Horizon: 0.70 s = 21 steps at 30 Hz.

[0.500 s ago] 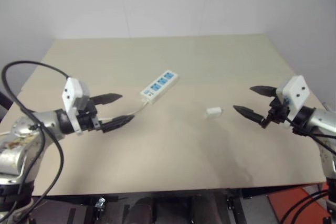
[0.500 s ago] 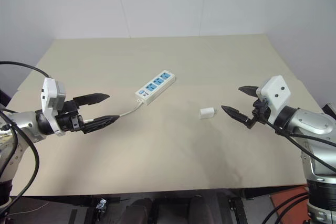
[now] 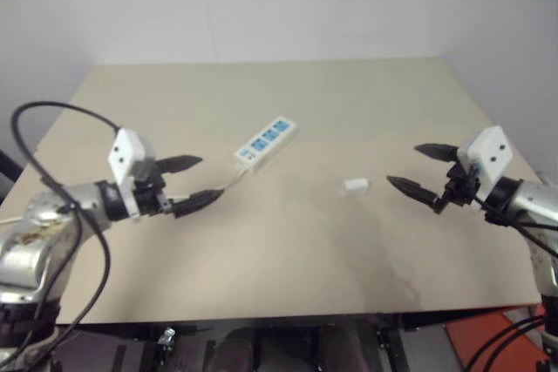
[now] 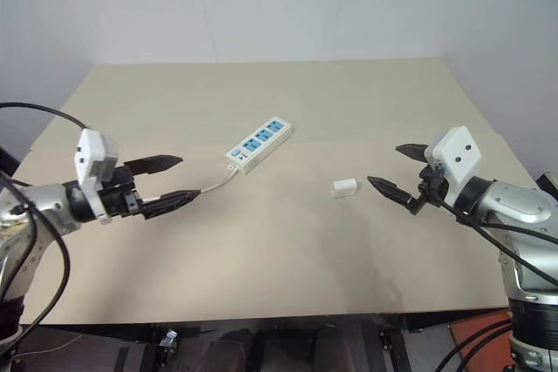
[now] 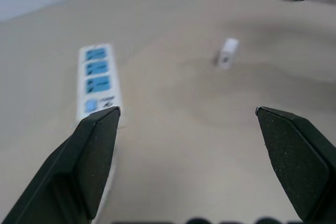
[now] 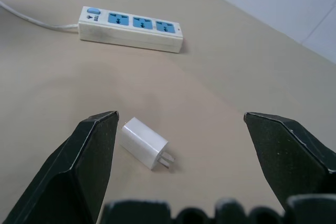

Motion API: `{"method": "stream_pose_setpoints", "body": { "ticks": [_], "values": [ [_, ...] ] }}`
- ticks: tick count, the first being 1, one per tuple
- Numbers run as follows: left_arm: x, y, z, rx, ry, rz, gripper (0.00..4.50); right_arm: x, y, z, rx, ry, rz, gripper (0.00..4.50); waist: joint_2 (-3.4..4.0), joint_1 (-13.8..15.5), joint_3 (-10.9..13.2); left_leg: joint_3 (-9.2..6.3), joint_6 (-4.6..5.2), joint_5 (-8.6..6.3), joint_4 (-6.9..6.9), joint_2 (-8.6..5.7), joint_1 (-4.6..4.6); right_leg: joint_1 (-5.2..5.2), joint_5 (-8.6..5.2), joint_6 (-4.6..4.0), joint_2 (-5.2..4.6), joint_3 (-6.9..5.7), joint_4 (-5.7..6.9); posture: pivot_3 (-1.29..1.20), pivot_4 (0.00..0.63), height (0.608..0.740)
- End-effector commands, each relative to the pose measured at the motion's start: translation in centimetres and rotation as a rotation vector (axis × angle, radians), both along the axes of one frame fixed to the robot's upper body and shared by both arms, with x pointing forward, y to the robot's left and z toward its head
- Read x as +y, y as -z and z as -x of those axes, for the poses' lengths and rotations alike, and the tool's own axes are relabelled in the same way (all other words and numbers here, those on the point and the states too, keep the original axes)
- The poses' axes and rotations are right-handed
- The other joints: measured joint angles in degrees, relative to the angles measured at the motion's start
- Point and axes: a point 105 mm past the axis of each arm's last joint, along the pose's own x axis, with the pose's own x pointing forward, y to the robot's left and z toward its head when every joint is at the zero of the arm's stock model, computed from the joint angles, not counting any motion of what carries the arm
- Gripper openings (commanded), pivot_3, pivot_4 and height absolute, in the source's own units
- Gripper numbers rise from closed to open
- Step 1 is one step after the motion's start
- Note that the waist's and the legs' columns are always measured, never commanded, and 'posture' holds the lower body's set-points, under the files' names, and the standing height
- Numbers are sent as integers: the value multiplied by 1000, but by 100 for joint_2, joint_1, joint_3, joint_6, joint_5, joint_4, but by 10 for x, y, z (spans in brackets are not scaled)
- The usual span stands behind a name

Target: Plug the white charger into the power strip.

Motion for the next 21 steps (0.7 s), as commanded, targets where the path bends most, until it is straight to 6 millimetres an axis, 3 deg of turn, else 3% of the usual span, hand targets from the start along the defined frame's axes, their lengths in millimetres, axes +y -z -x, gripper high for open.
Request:
{"method": "stream_pose_setpoints", "body": {
  "ticks": [1, 6, 9, 13, 21],
  "values": [
    [-2, 5, -27, 38, -106, -70, 4500, 6, -12, -1, -51, -21, 13, 4468, -1, 10, 0, 2, 0, 0, 0, 0, 0, -1, -1, 3, 1, 1, 0, 0, 150, 740],
    [-15, 28, -52, 160, -153, -161, 4500, 14, -18, -3, -67, -41, -2, 4468, -5, -4, 3, 4, 0, -2, -1, -3, -4, -7, 2, 2, 2, 2, 1, 0, 150, 740],
    [-15, 53, -69, 228, -217, -223, 4500, 17, -18, -2, -70, -45, -5, 4468, -7, -36, 4, 5, 1, -4, -1, -3, -4, -10, 2, 2, 4, 6, 1, 0, 150, 740],
    [-11, 82, -86, 264, -282, -261, 3633, 18, -16, 0, -70, -42, -7, 4500, -12, -58, 7, 5, 0, -4, 0, -3, -2, -11, 2, 2, 4, 7, 10, 0, 150, 740],
    [-18, 91, -96, 274, -268, -233, 1019, 22, -24, 7, -66, -45, -60, 4500, -15, -33, 7, 5, 0, -4, 3, -2, 4, -6, 2, 2, 1, 9, 17, 0, 150, 740]
  ]
}}
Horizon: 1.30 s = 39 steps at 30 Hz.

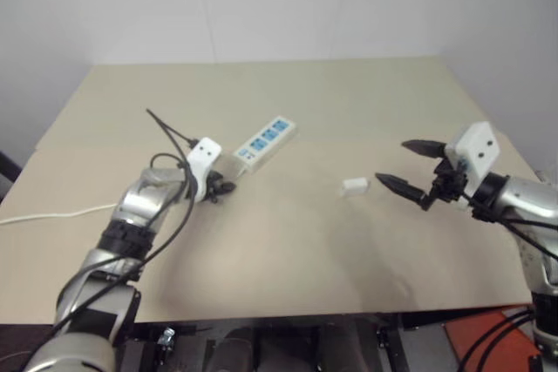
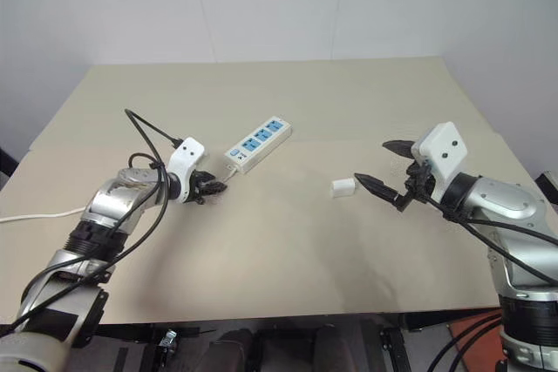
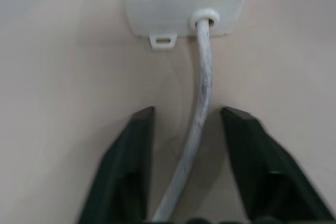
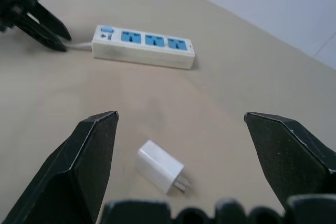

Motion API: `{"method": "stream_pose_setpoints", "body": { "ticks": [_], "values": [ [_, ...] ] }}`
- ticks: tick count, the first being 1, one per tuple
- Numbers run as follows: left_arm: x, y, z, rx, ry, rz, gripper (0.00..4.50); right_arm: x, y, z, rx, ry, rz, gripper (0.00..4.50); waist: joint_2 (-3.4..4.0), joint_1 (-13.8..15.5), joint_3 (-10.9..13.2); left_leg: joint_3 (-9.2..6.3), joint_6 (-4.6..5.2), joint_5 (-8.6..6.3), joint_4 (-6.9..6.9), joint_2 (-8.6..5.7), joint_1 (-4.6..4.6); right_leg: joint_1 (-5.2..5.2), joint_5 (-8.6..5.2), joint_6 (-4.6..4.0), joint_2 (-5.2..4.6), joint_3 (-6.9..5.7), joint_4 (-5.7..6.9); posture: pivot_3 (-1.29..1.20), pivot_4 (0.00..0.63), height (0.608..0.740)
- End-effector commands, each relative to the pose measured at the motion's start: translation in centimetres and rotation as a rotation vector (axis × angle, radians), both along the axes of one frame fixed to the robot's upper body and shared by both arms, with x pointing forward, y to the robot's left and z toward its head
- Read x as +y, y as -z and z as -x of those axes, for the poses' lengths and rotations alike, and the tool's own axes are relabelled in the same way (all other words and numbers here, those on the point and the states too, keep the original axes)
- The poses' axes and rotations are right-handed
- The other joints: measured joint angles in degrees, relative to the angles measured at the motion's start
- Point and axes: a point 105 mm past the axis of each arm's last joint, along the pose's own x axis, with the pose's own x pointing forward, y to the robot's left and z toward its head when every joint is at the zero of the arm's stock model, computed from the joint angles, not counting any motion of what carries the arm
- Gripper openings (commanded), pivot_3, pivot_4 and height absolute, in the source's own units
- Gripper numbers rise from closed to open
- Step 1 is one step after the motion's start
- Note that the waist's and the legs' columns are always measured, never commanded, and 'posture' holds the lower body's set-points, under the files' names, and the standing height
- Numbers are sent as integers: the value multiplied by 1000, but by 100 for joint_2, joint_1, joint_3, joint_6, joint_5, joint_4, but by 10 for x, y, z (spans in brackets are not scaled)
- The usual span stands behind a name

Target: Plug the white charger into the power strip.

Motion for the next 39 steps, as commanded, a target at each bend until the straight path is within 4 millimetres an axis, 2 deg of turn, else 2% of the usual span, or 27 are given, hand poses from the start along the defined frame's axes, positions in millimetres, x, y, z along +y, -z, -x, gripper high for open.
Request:
{"method": "stream_pose_setpoints", "body": {
  "ticks": [1, 3, 6, 8, 11, 15, 18, 20, 23, 26, 28, 31, 34, 35, 39],
  "values": [
    [5, 1, -4, -2, -21, -5, 671, 1, -14, 6, -47, 0, -11, 4500, 0, 1, 0, 0, 0, 0, 0, 0, 0, 0, 0, 0, 0, 0, 0, 0, 150, 740],
    [2, 2, -3, 4, -10, 9, 87, 1, -13, 6, -43, 2, -11, 4500, 0, -2, 0, 0, 0, 0, 0, 0, 1, 0, 0, 0, 0, 0, 2, 0, 150, 740],
    [-1, 1, -1, 3, -5, 39, 16, 2, -15, 6, -28, -3, -40, 4500, 0, -6, 0, 1, 0, 0, 0, -1, 2, 1, -1, 1, 0, 2, 2, 0, 150, 740],
    [-7, 1, 7, 10, 54, 43, 16, 3, -17, 7, -20, -9, -57, 4500, 0, -8, 0, 1, 0, 0, 0, 0, 2, 0, 0, 1, 0, 2, 2, 0, 150, 740],
    [-13, -2, 32, 22, 168, 49, 16, 3, -15, 6, -11, -4, -48, 4500, 0, -30, 0, 3, 0, -1, -2, 1, -2, -6, 0, 0, 0, 7, 1, 0, 150, 740],
    [-2, 1, 81, 63, 285, -9, 16, 3, -12, 6, 1, -8, -47, 4500, 0, -59, 0, 8, -1, -6, -3, 4, -5, -12, -2, 2, -1, 18, -2, 0, 150, 740],
    [7, 5, 101, 84, 259, -38, 16, 5, -11, 5, 5, -20, -48, 4500, 1, -30, 0, 12, 1, -12, -6, 7, 0, -12, -2, 1, -1, 26, -2, 0, 150, 740],
    [9, 2, 105, 56, 230, -32, 16, 7, -11, 3, 6, -28, -50, 4500, 0, -15, 1, 12, 1, -12, -5, 8, 11, 0, -3, 3, -1, 25, -1, 0, 150, 740],
    [1, -18, 104, -38, 239, 69, 828, 8, -11, 3, 6, -29, -50, 4500, -2, 31, 2, 10, 1, -12, -4, 8, 13, 4, -16, 25, -1, 19, -1, 0, 150, 740],
    [-16, -53, 109, -247, 355, 238, 1767, 7, -10, 4, 5, -27, -52, 4500, -3, 40, 2, 10, 1, -12, -2, 9, 7, 0, -5, 6, -1, 16, -3, 0, 150, 740],
    [-20, -68, 110, -344, 355, 333, 2456, 7, -10, 5, 4, -23, -56, 4500, -3, 56, 2, 13, 0, -12, -4, 7, 3, -3, -2, 2, -7, 17, -13, 0, 150, 740],
    [-20, -66, 105, -422, 329, 332, 3380, 7, -10, 6, 3, -20, -61, 4500, -3, 59, 2, 14, 0, -13, -4, 6, -2, -3, -1, 0, -7, 18, -21, 0, 150, 740],
    [-17, -47, 85, -540, 213, 274, 4329, 7, -12, 7, -2, -18, -65, 4500, -2, 90, 2, 15, 0, -13, -3, 5, 2, 1, 0, 0, -6, 18, -20, 0, 150, 740],
    [-17, -42, 81, -558, 190, 262, 4458, 7, -13, 7, -4, -17, -66, 4500, -2, 103, 2, 15, 1, -13, -3, 6, 3, 4, 0, 0, -5, 18, -23, 0, 150, 740],
    [-22, -21, 75, -516, 206, 288, 4458, 6, -16, 8, -10, -10, -68, 4500, -3, 112, 1, 14, 1, -13, -1, 8, 2, 7, 1, 0, 2, 17, -31, 0, 150, 740]
  ]
}}
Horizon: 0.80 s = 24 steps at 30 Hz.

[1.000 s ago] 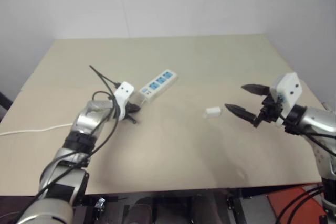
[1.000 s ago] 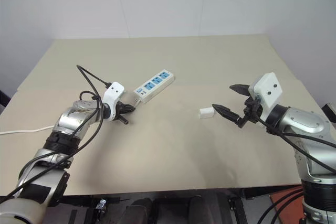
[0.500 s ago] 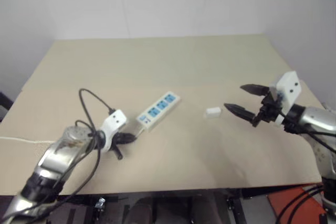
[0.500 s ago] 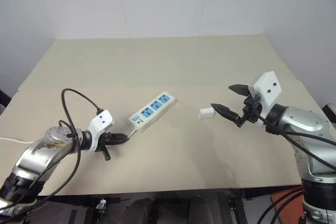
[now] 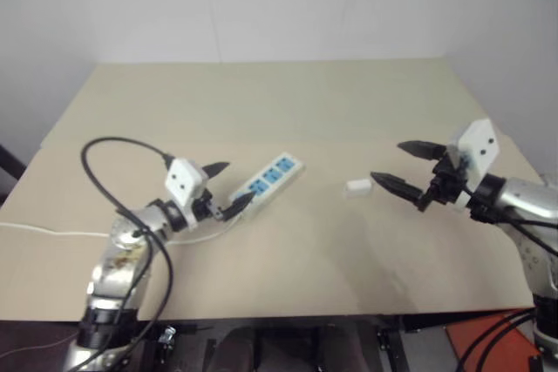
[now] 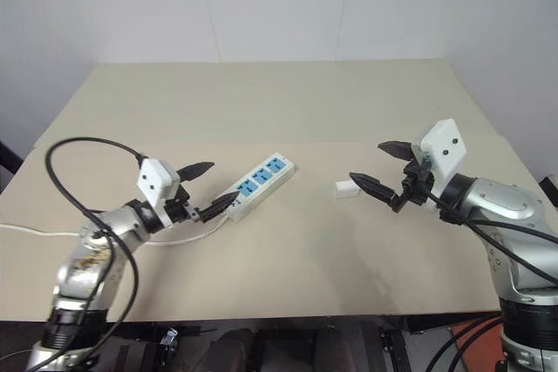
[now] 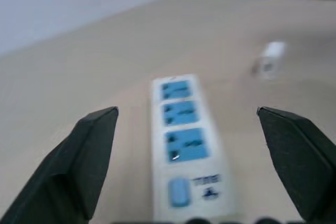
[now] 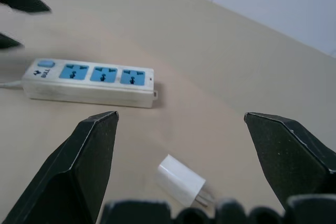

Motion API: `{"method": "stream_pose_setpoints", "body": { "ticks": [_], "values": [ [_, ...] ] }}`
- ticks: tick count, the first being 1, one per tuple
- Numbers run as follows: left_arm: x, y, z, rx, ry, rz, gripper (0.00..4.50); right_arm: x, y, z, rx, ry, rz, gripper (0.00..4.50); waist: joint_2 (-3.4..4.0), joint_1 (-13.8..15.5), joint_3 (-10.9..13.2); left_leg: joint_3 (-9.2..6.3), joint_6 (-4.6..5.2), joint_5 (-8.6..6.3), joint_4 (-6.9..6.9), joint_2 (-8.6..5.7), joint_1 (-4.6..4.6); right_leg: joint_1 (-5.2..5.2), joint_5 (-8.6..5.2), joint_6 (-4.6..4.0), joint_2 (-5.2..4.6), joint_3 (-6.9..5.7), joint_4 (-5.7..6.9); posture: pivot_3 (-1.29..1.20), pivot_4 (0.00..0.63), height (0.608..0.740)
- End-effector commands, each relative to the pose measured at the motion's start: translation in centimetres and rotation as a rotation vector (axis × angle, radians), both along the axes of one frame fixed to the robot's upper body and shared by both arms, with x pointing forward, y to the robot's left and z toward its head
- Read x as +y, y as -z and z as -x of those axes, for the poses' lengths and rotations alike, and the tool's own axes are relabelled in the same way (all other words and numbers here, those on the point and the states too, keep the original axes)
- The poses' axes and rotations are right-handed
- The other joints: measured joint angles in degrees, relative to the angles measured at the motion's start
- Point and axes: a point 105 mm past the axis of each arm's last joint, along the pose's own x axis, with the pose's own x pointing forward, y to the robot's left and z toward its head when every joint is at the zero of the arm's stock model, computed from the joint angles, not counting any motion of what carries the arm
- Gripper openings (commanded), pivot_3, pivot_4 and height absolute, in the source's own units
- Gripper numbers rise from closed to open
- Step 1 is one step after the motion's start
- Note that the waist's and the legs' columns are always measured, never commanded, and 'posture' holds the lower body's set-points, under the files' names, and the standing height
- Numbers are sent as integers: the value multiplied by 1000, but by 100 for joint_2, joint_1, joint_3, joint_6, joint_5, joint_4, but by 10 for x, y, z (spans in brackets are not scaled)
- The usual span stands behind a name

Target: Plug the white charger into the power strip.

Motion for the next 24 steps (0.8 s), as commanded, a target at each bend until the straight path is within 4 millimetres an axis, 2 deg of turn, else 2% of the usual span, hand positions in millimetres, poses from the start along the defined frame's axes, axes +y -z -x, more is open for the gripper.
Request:
{"method": "stream_pose_setpoints", "body": {
  "ticks": [1, 8, 13, 16, 19, 24],
  "values": [
    [-6, 7, -2, -15, 47, 7, 4458, -2, -15, 4, -57, 13, -8, 4500, 0, -2, 0, 0, 0, 0, 0, 0, -1, -3, 0, 0, 0, 0, 0, 0, 150, 740],
    [-20, 28, -14, 22, 67, 3, 4458, 0, -23, 4, -63, 22, -62, 4500, 0, 1, 0, 0, 1, 0, 2, -3, -8, -4, 4, 5, -1, -1, -2, 0, 150, 740],
    [-22, 44, -26, 96, 10, -9, 4458, 2, -24, 7, -63, 19, -62, 4500, 0, -1, 0, -1, 1, 0, 3, -2, -7, -4, 6, 6, 2, -2, -2, 0, 150, 740],
    [-23, 58, -24, 204, 14, -32, 4458, 2, -25, 8, -67, 22, -60, 4500, 1, -2, -1, -1, 1, 0, 4, -2, -4, -1, 6, 7, 1, -2, 1, 0, 150, 740],
    [-28, 68, -18, 242, 39, -75, 4458, 1, -26, 8, -70, 26, -57, 4500, 4, -4, -6, -1, 2, 0, 4, -3, 7, 10, 5, 9, 1, -2, 2, 0, 150, 740],
    [-40, 69, -11, 262, 94, -54, 3310, 2, -29, 6, -77, 24, -58, 4500, 21, -4, -18, 0, 2, 0, 3, -3, 10, 11, 5, 9, 1, -1, 0, 0, 150, 740]
  ]
}}
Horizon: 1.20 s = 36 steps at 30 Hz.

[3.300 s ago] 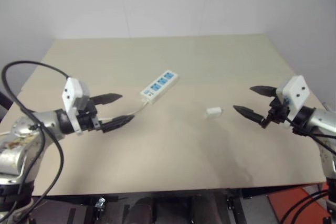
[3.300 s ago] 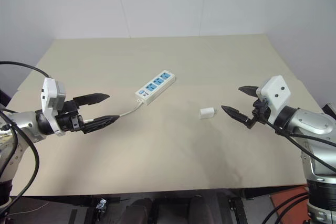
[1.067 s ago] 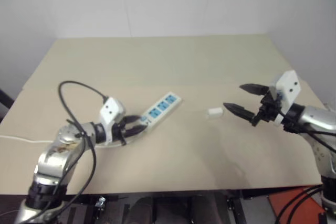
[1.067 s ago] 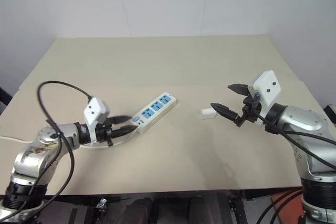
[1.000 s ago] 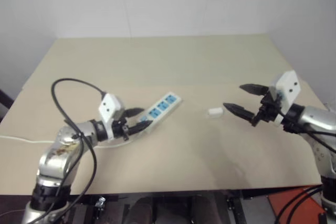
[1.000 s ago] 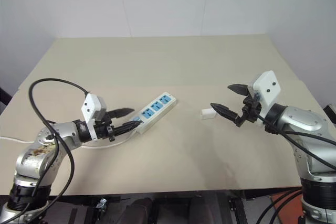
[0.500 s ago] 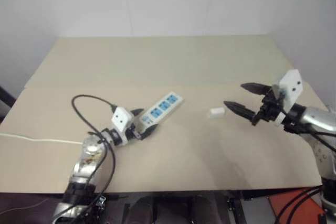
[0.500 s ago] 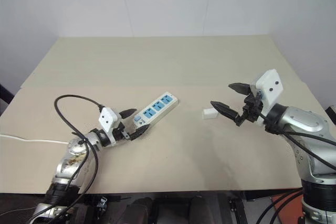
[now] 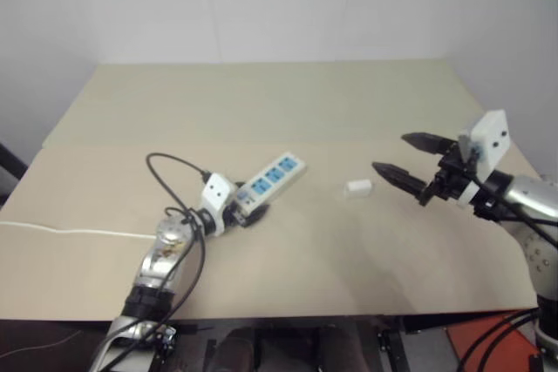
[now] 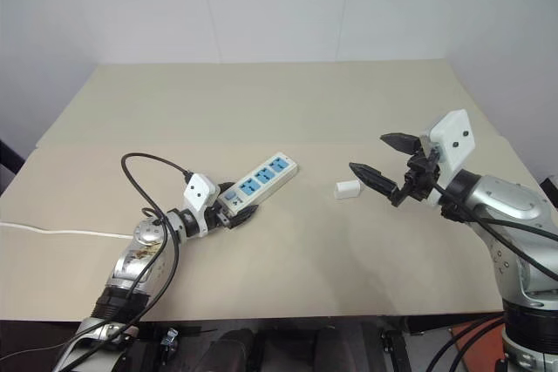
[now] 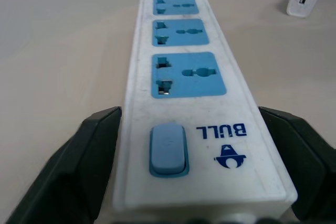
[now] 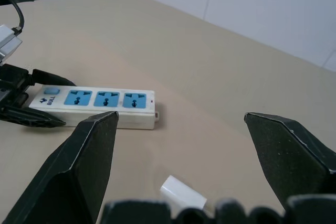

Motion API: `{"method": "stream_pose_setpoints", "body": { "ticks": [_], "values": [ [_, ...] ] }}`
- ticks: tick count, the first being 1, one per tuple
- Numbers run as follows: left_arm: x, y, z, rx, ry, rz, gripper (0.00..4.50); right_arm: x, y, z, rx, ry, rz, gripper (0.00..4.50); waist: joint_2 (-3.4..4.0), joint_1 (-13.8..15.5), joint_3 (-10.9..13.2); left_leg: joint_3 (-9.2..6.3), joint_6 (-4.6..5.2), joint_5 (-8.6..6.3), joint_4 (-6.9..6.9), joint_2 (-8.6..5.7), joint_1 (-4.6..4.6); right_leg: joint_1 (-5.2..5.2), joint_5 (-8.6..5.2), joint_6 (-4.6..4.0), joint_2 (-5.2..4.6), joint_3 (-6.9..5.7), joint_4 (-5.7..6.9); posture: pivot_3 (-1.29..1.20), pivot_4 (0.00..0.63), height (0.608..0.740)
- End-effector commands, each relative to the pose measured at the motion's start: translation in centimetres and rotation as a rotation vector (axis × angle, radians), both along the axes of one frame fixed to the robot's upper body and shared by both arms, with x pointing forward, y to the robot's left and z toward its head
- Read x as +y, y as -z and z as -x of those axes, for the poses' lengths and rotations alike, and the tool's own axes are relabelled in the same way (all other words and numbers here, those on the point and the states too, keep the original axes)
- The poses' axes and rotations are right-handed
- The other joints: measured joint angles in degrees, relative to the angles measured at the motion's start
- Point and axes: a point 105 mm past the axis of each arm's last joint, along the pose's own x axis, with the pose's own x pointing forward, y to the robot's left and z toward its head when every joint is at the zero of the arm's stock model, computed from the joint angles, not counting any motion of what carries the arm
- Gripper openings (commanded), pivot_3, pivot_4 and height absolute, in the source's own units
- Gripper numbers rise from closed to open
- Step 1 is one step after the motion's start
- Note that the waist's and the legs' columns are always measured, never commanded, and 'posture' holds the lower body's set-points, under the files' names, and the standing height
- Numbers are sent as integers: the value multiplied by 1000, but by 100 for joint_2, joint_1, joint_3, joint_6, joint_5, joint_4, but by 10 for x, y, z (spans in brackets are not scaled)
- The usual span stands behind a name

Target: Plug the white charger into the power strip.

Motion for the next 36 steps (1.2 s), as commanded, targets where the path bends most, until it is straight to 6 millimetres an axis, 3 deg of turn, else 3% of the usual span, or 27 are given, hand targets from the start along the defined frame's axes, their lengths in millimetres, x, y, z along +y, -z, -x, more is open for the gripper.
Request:
{"method": "stream_pose_setpoints", "body": {
  "ticks": [1, 6, 14, 19, 26, 31, 36],
  "values": [
    [-13, 17, 11, 79, 46, 8, 3312, 1, -17, 3, -63, -8, 12, 4500, 3, 1, -3, 0, 0, 0, 0, 0, 0, 0, 0, 0, 0, 0, 0, 0, 150, 740],
    [-15, 8, 8, 57, 62, 28, 3312, 3, -19, -1, -70, -15, 21, 4500, 8, 13, -8, -1, 0, 0, 0, -1, 0, 3, 0, 1, -1, -1, -2, 0, 150, 740],
    [-11, -38, 18, -76, 383, -29, 3312, 13, -7, -18, -33, -113, 152, 4500, 6, -18, -6, 1, 0, 0, 0, 0, -17, -16, 1, -2, 4, -7, -7, 0, 150, 740],
    [-3, -47, 40, -66, 599, -38, 3312, 19, -4, -26, -14, -180, 204, 4500, 7, -57, -6, -1, 0, 0, 0, 2, -32, -26, 2, -4, 5, -10, -12, 0, 150, 740],
    [7, -16, 66, 3, 781, -175, 3312, 25, 12, -37, 45, -247, 280, 4500, 7, -136, -5, 0, 9, -6, -1, 3, -39, -30, 3, -4, 3, -9, -22, 0, 150, 740],
    [-3, 6, 59, 0, 733, -212, 3312, 29, 42, -49, 181, -237, 483, 4500, 7, -129, -5, -2, 9, -5, 3, 2, -36, -28, 5, -5, 3, -10, -17, 0, 150, 740],
    [-4, 17, 58, 26, 691, -213, 3312, 31, 55, -58, 283, -211, 615, 4500, 8, -92, -6, -4, 9, -5, 8, -1, -33, -26, 6, -4, 1, -11, -13, 0, 150, 740]
  ]
}}
